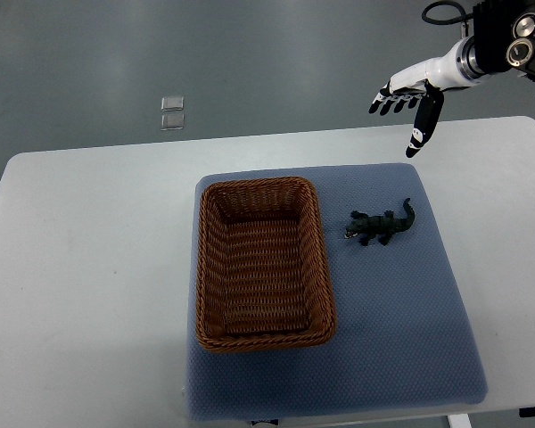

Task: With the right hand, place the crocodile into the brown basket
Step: 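Swing the right hand over and lower it toward the green crocodile, then close the right hand fingers around the green toy crocodile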

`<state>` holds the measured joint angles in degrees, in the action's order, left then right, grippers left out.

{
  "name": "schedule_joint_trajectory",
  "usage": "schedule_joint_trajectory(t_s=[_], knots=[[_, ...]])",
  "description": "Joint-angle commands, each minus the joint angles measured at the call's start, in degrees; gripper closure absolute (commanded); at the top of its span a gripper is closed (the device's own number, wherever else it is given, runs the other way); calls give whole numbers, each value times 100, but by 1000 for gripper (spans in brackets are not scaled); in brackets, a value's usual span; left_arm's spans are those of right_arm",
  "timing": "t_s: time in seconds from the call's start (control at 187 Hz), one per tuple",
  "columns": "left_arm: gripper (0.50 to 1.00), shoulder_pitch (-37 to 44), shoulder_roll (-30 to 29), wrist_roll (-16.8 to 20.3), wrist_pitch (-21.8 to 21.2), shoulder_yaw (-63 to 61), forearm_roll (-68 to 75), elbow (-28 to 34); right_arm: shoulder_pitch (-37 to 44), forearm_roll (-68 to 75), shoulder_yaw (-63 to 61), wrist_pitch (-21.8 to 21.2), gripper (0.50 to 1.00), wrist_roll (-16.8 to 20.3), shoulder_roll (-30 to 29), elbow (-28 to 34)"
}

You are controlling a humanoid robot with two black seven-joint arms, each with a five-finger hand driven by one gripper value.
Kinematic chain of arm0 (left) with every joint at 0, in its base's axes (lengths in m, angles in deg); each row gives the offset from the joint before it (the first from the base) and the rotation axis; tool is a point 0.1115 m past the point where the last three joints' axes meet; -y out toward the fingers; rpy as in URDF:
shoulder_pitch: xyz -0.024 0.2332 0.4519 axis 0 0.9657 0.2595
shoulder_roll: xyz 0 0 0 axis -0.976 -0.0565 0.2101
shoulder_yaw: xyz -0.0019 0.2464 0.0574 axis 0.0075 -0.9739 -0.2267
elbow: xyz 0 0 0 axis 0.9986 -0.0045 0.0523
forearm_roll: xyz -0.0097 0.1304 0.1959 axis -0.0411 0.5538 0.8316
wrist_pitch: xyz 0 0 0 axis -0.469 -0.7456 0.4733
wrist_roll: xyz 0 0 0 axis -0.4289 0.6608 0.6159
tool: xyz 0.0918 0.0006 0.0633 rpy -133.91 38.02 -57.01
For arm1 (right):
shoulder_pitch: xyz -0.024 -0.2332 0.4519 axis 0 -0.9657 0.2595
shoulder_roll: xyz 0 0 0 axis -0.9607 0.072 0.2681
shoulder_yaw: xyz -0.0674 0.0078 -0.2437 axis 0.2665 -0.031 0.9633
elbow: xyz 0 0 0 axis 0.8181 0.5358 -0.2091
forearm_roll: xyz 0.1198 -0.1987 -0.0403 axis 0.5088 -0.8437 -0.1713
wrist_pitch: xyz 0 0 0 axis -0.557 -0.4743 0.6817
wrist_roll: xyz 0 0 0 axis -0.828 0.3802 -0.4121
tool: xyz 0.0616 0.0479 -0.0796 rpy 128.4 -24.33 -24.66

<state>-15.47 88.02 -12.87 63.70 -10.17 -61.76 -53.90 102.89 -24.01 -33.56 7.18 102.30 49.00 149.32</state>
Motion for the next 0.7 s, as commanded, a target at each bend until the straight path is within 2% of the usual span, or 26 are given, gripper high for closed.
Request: schedule_joint_trajectory(t_s=[0.0,0.209,0.696], knots=[[500,0,0,1,0,-1,-1,1,-29,26,71,0,570,17,4,149],[500,0,0,1,0,-1,-1,1,-258,-9,115,0,572,-27,-128,360],[500,-9,0,1,-9,-1,-1,1,-987,-440,229,37,572,-97,-506,334]])
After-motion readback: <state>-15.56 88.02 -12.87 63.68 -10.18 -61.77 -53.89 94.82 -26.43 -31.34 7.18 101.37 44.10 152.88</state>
